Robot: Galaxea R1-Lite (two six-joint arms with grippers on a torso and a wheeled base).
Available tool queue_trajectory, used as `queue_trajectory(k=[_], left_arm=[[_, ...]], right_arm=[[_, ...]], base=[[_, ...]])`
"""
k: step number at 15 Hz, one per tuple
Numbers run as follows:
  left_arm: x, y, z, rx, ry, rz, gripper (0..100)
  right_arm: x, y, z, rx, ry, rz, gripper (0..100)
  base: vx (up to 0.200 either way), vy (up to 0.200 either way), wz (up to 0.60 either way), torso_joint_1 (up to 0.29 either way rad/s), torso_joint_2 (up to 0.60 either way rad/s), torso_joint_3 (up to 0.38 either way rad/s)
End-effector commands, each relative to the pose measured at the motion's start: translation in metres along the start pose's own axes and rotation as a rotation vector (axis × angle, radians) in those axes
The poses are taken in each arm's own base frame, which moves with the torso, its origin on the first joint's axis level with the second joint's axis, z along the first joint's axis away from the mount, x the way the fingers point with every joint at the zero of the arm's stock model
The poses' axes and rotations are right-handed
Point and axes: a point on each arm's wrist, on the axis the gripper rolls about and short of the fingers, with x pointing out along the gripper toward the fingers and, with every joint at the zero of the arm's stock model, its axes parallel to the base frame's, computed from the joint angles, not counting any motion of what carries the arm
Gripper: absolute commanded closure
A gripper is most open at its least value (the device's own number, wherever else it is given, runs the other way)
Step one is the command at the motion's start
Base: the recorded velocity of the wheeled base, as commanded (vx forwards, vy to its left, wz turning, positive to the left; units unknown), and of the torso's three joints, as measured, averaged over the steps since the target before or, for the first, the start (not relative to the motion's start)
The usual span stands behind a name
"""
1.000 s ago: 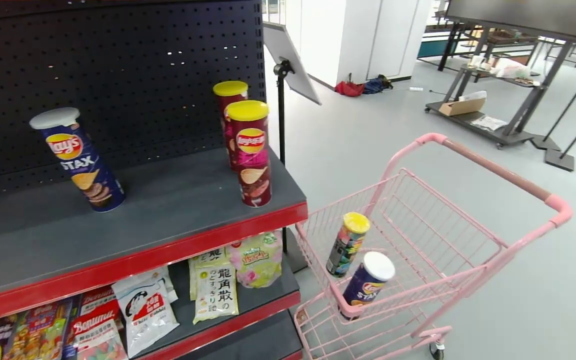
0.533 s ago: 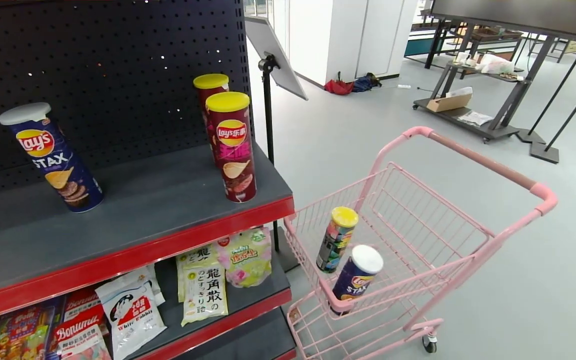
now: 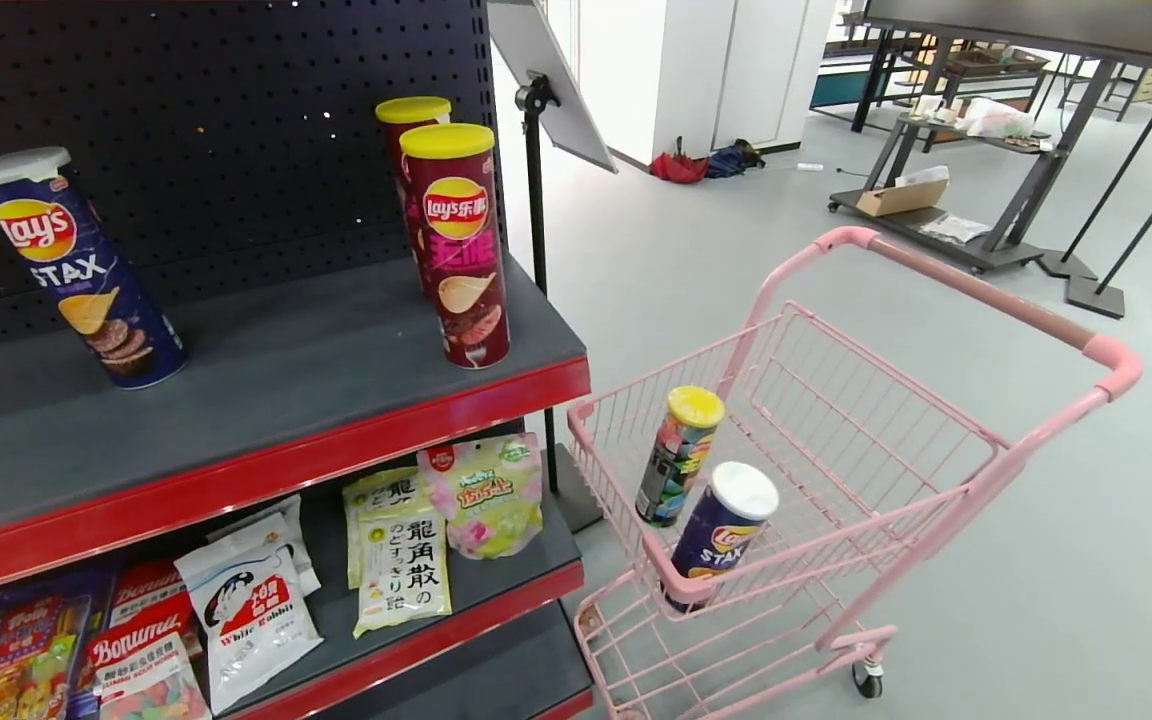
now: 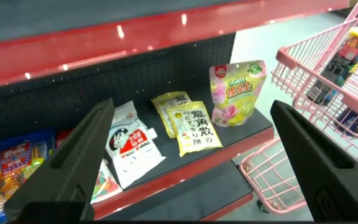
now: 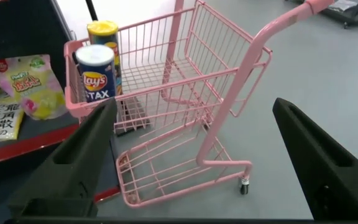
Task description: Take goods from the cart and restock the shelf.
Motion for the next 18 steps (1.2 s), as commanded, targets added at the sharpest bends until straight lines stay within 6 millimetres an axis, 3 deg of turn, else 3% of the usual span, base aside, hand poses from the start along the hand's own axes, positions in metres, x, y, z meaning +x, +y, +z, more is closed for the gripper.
queue_trajectory(k=[1, 7, 11, 12, 13, 14, 15, 17, 18], left_arm=[[0.0, 0.0, 0.0, 0.0, 0.0, 0.001, 0], [0.0, 0.0, 0.0, 0.0, 0.0, 0.001, 0], [0.0, 0.0, 0.0, 0.0, 0.002, 0.001, 0], [0.0, 0.0, 0.0, 0.0, 0.0, 0.001, 0], [0.0, 0.0, 0.0, 0.0, 0.0, 0.001, 0], [0.0, 0.0, 0.0, 0.0, 0.0, 0.001, 0], [0.0, 0.0, 0.0, 0.0, 0.0, -0.001, 0], [0.0, 0.0, 0.0, 0.0, 0.0, -0.001, 0], [0.0, 0.0, 0.0, 0.0, 0.0, -0.001, 0]], right_arm=[[0.0, 0.0, 0.0, 0.0, 0.0, 0.0, 0], [0.0, 0.0, 0.0, -0.002, 0.0, 0.002, 0], [0.001, 0.0, 0.001, -0.012, 0.015, 0.034, 0], [0.0, 0.001, 0.029, -0.001, -0.017, 0.089, 0], [0.016, 0.002, 0.081, 0.05, 0.034, 0.121, 0], [0.038, 0.003, 0.116, 0.102, 0.072, 0.15, 0], [0.063, 0.008, 0.131, 0.072, 0.118, 0.271, 0], [0.115, 0.029, 0.124, 0.057, 0.165, 0.438, 0], [0.145, 0.039, 0.106, 0.052, 0.193, 0.446, 0]], base=[[0.0, 0.0, 0.0, -0.198, 0.52, 0.325], [0.0, 0.0, 0.0, -0.172, 0.52, 0.342], [0.0, 0.0, 0.0, -0.029, 0.1, 0.069], [0.0, 0.0, 0.0, 0.0, 0.0, 0.0], [0.0, 0.0, 0.0, 0.0, 0.0, 0.0], [0.0, 0.0, 0.0, 0.0, 0.0, 0.0], [0.0, 0.0, 0.0, 0.0, 0.0, 0.0], [0.0, 0.0, 0.0, 0.0, 0.0, 0.0], [0.0, 0.0, 0.0, 0.0, 0.0, 0.0]])
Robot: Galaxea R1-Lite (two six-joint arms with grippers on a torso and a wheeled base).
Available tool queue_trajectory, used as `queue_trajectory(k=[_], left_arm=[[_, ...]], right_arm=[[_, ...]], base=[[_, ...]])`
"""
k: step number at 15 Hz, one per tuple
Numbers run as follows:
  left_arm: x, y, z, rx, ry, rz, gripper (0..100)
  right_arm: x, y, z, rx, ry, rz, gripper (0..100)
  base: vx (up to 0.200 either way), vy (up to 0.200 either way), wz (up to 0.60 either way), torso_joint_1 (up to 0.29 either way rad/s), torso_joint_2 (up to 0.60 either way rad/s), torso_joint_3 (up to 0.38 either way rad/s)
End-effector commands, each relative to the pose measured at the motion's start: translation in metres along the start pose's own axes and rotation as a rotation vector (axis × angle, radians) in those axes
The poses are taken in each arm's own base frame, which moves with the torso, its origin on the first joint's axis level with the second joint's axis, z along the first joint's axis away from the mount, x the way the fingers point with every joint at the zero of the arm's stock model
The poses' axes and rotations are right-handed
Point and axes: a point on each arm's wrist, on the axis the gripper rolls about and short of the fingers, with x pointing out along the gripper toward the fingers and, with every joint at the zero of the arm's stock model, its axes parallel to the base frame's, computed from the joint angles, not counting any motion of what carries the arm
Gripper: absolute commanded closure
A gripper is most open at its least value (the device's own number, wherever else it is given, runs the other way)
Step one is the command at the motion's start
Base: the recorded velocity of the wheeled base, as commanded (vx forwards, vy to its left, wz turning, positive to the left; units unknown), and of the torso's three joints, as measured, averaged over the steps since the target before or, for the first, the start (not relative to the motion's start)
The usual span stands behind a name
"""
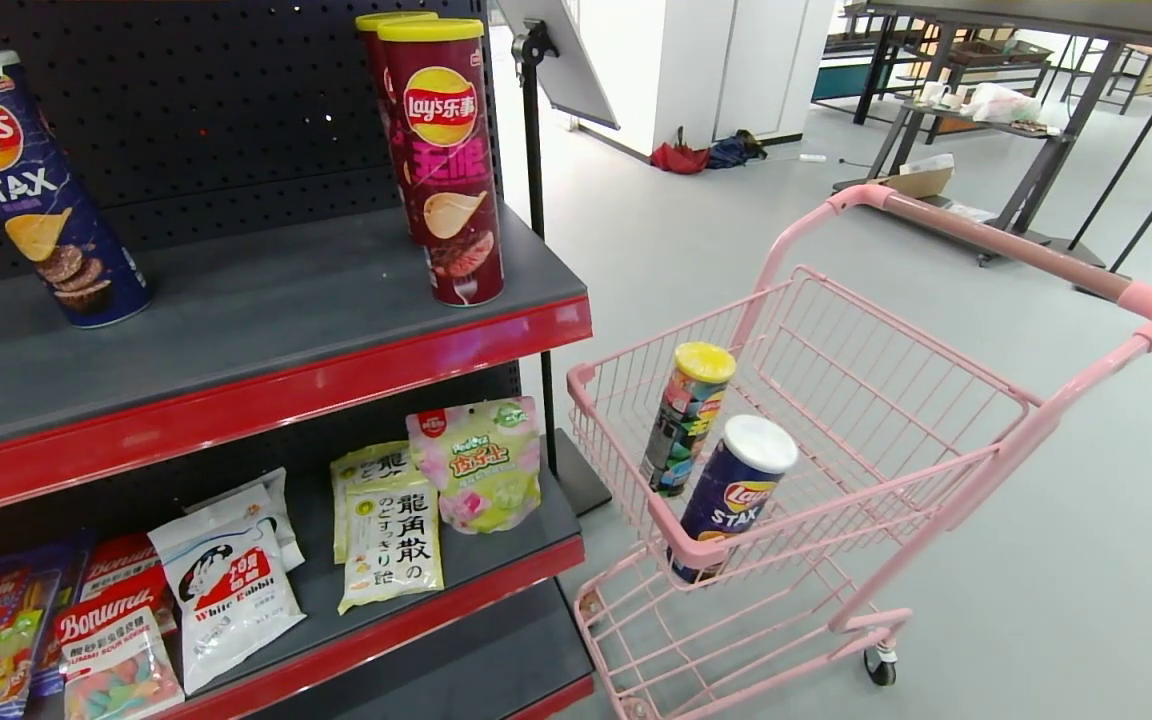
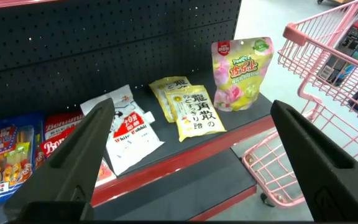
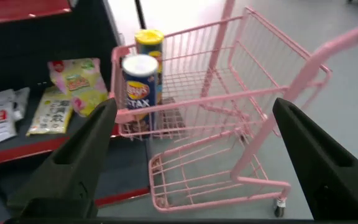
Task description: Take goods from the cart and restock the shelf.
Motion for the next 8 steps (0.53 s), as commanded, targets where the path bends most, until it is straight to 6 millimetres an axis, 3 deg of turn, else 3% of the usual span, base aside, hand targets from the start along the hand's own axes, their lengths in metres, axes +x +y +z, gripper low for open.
queue_trajectory(k=[1, 3, 5, 8], left_arm=[[0.0, 0.0, 0.0, 0.0, 0.001, 0.001, 0], [0.0, 0.0, 0.0, 0.0, 0.001, 0.001, 0], [0.0, 0.0, 0.0, 0.0, 0.001, 0.001, 0], [0.0, 0.0, 0.0, 0.0, 0.001, 0.001, 0]], right_arm=[[0.136, 0.013, -0.012, 0.028, 0.221, 0.236, 0], [0.171, 0.019, -0.042, 0.049, 0.279, 0.259, 0], [0.193, 0.021, -0.057, 0.07, 0.308, 0.293, 0], [0.21, 0.023, -0.073, 0.079, 0.366, 0.337, 0]], base=[[0.0, 0.0, 0.0, 0.0, 0.0, 0.0], [0.0, 0.0, 0.0, 0.0, 0.0, 0.0], [0.0, 0.0, 0.0, 0.0, 0.0, 0.0], [0.0, 0.0, 0.0, 0.0, 0.0, 0.0]])
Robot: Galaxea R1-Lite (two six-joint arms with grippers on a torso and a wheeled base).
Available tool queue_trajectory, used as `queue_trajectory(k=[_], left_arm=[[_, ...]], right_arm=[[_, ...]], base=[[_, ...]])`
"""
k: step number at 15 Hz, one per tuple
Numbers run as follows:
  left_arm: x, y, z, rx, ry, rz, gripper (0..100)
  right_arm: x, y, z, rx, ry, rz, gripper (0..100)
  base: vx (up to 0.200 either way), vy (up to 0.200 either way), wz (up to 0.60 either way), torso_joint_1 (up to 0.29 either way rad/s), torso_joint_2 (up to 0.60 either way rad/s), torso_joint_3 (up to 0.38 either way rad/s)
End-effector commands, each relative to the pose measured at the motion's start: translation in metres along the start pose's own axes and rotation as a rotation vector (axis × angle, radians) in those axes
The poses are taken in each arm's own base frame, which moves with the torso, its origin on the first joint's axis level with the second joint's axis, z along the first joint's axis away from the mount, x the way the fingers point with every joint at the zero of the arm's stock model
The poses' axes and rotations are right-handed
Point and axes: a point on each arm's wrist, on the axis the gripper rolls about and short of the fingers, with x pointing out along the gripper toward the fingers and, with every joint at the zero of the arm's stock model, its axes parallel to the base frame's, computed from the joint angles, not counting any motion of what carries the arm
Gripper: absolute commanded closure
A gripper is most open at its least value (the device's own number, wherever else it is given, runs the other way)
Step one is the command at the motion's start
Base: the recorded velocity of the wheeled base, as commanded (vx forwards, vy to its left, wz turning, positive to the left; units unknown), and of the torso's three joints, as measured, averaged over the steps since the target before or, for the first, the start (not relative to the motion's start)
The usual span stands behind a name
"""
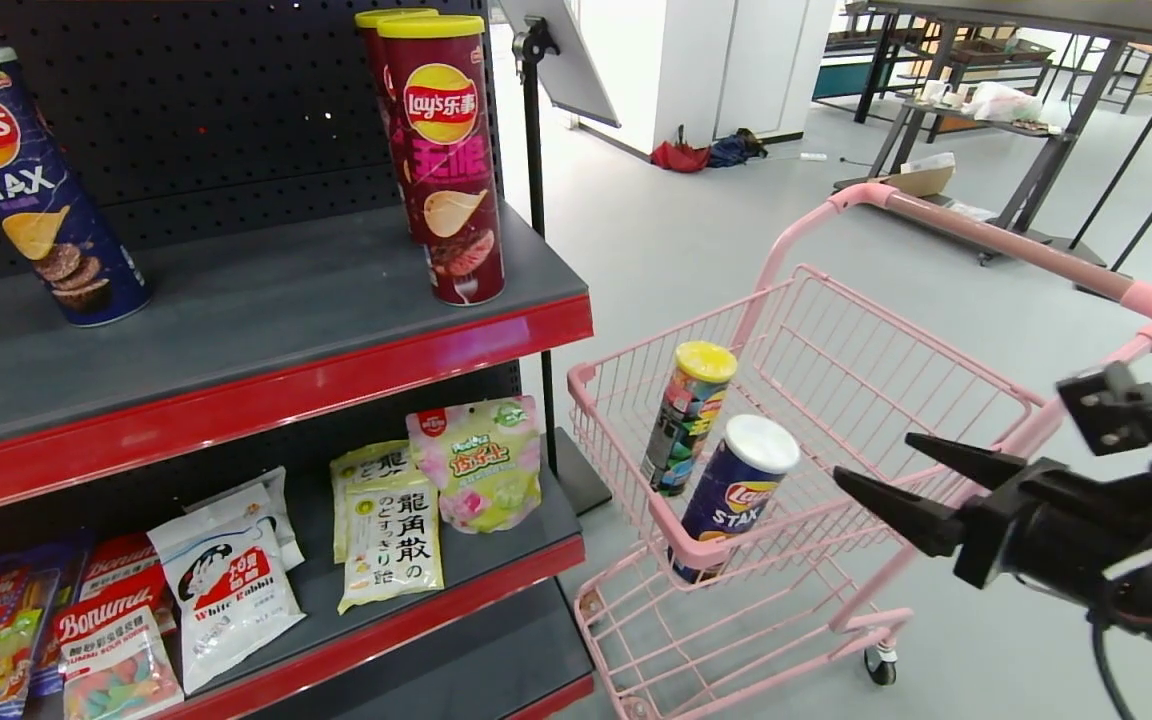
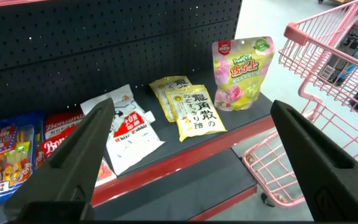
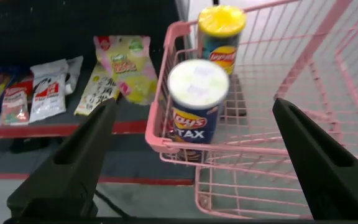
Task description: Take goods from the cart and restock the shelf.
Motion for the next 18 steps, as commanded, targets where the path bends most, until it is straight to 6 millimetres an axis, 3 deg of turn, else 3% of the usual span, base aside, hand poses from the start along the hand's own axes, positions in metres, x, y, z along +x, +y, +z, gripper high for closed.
queue_trajectory(k=[1, 3, 9, 18], left_arm=[[0.0, 0.0, 0.0, 0.0, 0.001, 0.001, 0], [0.0, 0.0, 0.0, 0.0, 0.001, 0.001, 0], [0.0, 0.0, 0.0, 0.001, 0.001, 0.002, 0], [0.0, 0.0, 0.0, 0.001, 0.001, 0.002, 0]], right_arm=[[0.042, -0.007, -0.036, 0.042, 0.165, 0.038, 0], [0.054, -0.008, -0.035, 0.044, 0.165, 0.041, 0], [0.082, -0.017, -0.061, 0.047, 0.155, 0.04, 0], [0.111, -0.018, -0.066, 0.081, 0.146, 0.065, 0]], base=[[0.0, 0.0, 0.0, 0.0, 0.0, 0.0], [0.0, 0.0, 0.0, 0.0, 0.0, 0.0], [0.0, 0.0, 0.0, 0.0, 0.0, 0.0], [0.0, 0.0, 0.0, 0.0, 0.0, 0.0]])
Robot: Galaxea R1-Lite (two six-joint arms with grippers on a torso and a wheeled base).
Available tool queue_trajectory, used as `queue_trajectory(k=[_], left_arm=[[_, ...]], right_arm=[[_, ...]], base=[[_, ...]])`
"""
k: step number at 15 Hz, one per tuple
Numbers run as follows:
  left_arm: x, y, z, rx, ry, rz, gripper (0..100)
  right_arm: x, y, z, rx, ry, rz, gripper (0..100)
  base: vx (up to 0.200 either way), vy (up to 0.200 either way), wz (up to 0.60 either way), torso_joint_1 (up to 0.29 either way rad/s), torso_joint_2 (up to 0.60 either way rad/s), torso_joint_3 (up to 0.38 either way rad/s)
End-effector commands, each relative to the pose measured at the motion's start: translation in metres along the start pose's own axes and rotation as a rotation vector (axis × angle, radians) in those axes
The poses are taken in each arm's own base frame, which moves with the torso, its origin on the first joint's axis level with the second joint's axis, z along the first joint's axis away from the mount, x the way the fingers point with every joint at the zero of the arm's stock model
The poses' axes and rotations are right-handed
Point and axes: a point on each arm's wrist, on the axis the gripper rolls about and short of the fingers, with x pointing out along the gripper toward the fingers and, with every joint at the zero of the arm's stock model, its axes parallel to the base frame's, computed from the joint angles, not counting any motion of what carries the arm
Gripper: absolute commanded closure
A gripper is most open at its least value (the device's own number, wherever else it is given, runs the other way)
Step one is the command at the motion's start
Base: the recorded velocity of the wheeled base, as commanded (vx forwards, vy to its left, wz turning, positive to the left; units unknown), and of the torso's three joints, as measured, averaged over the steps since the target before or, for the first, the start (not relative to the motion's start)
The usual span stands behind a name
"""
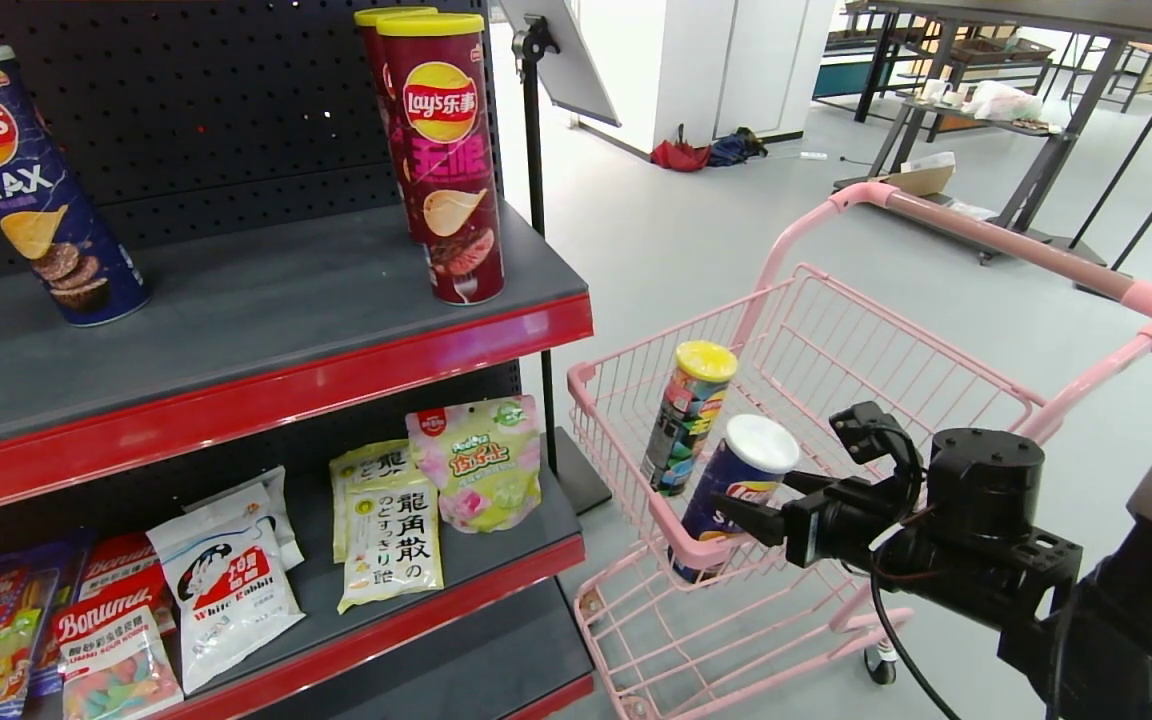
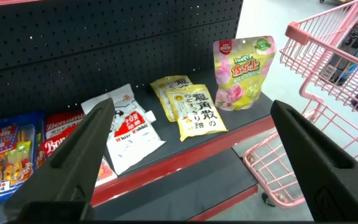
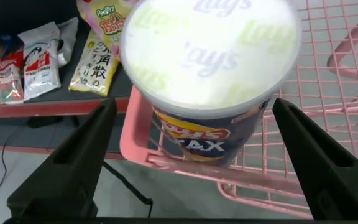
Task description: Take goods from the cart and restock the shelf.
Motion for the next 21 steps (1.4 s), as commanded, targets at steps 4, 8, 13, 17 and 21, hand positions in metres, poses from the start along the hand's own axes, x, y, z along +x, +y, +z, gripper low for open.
queue_trajectory(k=[4, 8, 13, 17, 21], left_arm=[[0.0, 0.0, 0.0, 0.0, 0.001, 0.001, 0], [0.0, 0.0, 0.0, 0.0, 0.002, 0.001, 0], [0.0, 0.0, 0.0, 0.001, 0.001, 0.001, 0], [0.0, 0.0, 0.0, 0.001, 0.001, 0.001, 0], [0.0, 0.0, 0.0, 0.001, 0.001, 0.001, 0]], right_arm=[[0.021, -0.007, 0.002, -0.007, -0.019, -0.002, 0], [0.035, -0.012, 0.003, -0.012, -0.033, -0.01, 0], [0.044, -0.015, 0.001, -0.009, -0.036, -0.017, 100], [0.045, -0.015, 0.0, -0.009, -0.035, -0.02, 100], [0.034, -0.009, 0.015, -0.025, -0.089, -0.064, 100]], base=[[0.0, 0.0, 0.0, 0.0, 0.0, 0.0], [0.0, 0.0, 0.0, 0.0, 0.0, 0.0], [0.0, 0.0, 0.0, 0.0, 0.0, 0.0], [0.0, 0.0, 0.0, 0.0, 0.0, 0.0], [0.0, 0.0, 0.0, 0.0, 0.0, 0.0]])
